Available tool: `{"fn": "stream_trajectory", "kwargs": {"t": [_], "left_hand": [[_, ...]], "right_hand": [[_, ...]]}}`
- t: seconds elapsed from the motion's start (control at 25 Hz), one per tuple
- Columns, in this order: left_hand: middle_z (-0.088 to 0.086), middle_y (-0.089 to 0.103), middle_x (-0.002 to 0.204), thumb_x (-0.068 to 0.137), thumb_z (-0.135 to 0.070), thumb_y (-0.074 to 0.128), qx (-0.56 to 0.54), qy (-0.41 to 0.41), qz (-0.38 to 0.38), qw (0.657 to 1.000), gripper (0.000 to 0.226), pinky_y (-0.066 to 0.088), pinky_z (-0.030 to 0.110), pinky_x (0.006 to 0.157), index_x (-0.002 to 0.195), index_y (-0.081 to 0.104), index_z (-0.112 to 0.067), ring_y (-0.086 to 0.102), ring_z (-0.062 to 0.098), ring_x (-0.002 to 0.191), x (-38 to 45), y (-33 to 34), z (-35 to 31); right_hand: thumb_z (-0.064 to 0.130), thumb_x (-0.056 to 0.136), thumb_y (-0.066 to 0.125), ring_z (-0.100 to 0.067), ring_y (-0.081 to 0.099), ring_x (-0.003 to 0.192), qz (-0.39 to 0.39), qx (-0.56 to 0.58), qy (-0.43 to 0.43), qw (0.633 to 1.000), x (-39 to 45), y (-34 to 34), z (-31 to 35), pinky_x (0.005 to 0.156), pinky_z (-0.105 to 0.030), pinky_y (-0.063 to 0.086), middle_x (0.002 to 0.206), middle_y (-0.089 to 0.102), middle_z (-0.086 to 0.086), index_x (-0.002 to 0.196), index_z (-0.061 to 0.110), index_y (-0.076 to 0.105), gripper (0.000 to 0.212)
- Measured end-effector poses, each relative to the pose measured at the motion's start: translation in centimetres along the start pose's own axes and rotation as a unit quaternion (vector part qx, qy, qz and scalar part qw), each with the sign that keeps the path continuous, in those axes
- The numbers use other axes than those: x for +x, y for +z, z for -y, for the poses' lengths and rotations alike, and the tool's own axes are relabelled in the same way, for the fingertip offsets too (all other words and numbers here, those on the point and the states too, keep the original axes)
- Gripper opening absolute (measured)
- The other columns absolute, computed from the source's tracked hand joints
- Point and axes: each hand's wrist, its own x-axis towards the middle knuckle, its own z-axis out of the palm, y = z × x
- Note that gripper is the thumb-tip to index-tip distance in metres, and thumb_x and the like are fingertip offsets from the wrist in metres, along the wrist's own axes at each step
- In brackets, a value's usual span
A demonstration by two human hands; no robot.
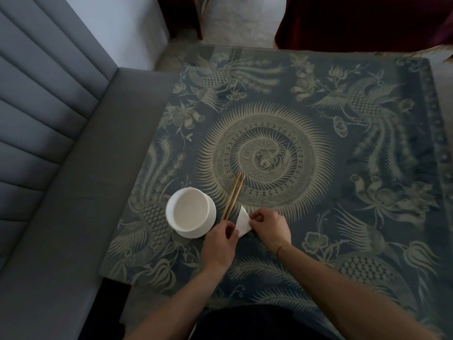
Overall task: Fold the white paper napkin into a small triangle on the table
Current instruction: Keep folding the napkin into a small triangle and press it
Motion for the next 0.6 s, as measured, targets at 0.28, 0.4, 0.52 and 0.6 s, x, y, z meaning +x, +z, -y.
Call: {"fn": "stream_trajectory", "kwargs": {"t": [0.28,0.4,0.52,0.6], "left_hand": [[-0.007,0.060,0.098,0.097,-0.034,0.054,0.142,0.122,0.002,0.982,0.024,0.041,0.028,0.059,0.119,0.064,-0.030,0.060,0.015,0.082,0.1,-0.1,0.4],[-0.004,0.059,0.095,0.097,-0.033,0.055,0.177,0.152,0.007,0.973,0.024,0.039,0.028,0.055,0.118,0.067,-0.029,0.061,0.018,0.076,0.2,-0.2,0.6],[-0.004,0.058,0.094,0.098,-0.036,0.054,0.183,0.155,0.000,0.971,0.023,0.046,0.031,0.053,0.116,0.066,-0.028,0.060,0.017,0.074,0.2,-0.3,0.6],[-0.004,0.058,0.095,0.098,-0.037,0.053,0.194,0.159,0.002,0.968,0.024,0.047,0.032,0.054,0.117,0.066,-0.028,0.060,0.017,0.074,0.2,-0.3,0.6]], "right_hand": [[0.033,0.085,0.064,-0.014,0.061,0.075,-0.054,-0.095,-0.025,0.994,-0.3,0.5,-0.5,0.064,-0.031,0.051,0.080,0.067,0.012,0.085,0.030,0.063,0.003],[0.035,0.087,0.064,-0.013,0.060,0.073,-0.067,-0.121,-0.047,0.989,-0.6,0.5,-0.7,0.061,-0.030,0.051,0.079,0.066,0.013,0.085,0.029,0.060,0.008],[0.040,0.088,0.063,-0.013,0.059,0.070,-0.075,-0.133,-0.064,0.986,-0.7,0.4,-1.1,0.057,-0.029,0.047,0.078,0.064,0.012,0.083,0.028,0.055,0.015],[0.042,0.089,0.062,-0.014,0.059,0.071,-0.071,-0.147,-0.081,0.983,-0.7,0.2,-1.4,0.058,-0.030,0.046,0.080,0.064,0.011,0.083,0.027,0.054,0.017]]}}
